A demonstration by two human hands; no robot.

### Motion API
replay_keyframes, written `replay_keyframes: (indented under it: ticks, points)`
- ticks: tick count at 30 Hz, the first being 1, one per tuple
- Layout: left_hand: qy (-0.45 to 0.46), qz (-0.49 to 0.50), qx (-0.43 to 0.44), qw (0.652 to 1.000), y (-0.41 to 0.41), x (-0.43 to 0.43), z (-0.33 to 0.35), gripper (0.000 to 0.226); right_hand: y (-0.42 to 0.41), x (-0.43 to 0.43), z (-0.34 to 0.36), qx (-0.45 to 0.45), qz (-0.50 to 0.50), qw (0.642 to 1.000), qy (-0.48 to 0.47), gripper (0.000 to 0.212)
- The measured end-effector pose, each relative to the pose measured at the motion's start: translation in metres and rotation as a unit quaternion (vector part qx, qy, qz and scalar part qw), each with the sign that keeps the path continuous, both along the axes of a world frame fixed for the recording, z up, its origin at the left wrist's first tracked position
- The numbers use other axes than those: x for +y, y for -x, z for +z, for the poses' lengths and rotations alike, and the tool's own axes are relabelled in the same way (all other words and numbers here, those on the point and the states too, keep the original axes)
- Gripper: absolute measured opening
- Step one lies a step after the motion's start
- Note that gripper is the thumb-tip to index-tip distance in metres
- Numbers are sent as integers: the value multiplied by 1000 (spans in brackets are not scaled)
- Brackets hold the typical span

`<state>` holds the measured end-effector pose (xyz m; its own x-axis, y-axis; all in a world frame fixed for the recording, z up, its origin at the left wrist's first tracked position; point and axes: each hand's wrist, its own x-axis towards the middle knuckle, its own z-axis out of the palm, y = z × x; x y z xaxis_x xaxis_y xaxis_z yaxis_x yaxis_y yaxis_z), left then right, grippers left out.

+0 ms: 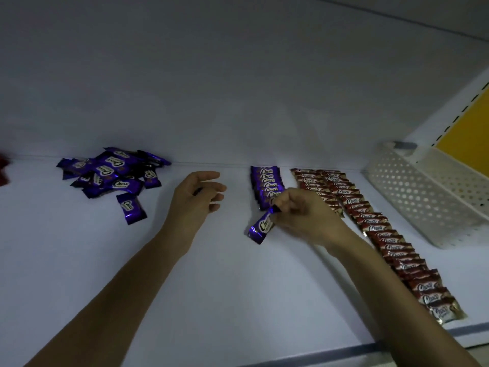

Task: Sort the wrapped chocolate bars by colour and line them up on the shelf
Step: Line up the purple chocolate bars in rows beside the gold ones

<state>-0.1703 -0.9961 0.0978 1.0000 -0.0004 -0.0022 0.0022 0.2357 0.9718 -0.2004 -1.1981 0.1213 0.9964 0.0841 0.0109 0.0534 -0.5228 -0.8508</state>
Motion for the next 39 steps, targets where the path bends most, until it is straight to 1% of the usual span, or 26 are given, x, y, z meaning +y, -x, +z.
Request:
replay_keyframes:
  ticks: [1, 5, 8, 10, 13, 16, 22, 24, 25, 26, 30, 32, 35, 37, 39]
  points:
    - [7, 3, 1, 1000, 0, -1, 0, 26, 4, -6, -4, -7, 2, 1000, 14, 24]
    - [6, 3, -4, 1000, 2, -3, 1, 24, 13, -23, -14, -52, 5, 994, 94, 24]
    - [0, 3, -6, 1000, 3, -3, 1, 24, 18, -25, -19, -73, -13, 986, 152, 16]
    - [1, 4, -6, 1000, 4, -3, 1, 23, 20, -26, -21, -89, -22, 979, 182, 19]
    - [-7, 6, -6, 1000, 4, -4, 0, 22, 20, -28, -23, -99, 4, 969, 225, 25]
    - [-16, 5, -9, 1000, 4, -3, 1, 23, 18, -28, -22, -102, 3, 969, 224, 16]
    - [-31, -3, -8, 999, 3, -3, -1, 22, 22, -24, -25, -159, -7, 971, 177, 13]
    - [-32, -4, -9, 999, 3, -3, -1, 22, 24, -23, -26, -155, -17, 978, 142, 9]
    - [-32, -5, -9, 999, 3, -3, -1, 22, 26, -23, -27, -150, -22, 980, 129, 10]
    - [-32, -6, -8, 999, 4, -3, -1, 22, 27, -23, -28, -149, -27, 980, 133, 13]
    - [-40, -4, -7, 999, 4, -3, 0, 22, 27, -27, -30, -145, -34, 966, 211, 23]
    - [-35, -8, -4, 999, 4, -3, 1, 26, 27, -27, -27, -121, -18, 968, 218, 21]
    - [-29, -18, -3, 999, 5, -3, 2, 30, 23, -25, -20, -96, -8, 974, 206, 12]
    - [-32, -17, -4, 999, 6, -4, 2, 30, 15, -26, -19, -126, -22, 963, 238, 12]
    - [-33, -13, -4, 999, 7, -4, 2, 30, 6, -26, -19, -168, -45, 941, 291, 14]
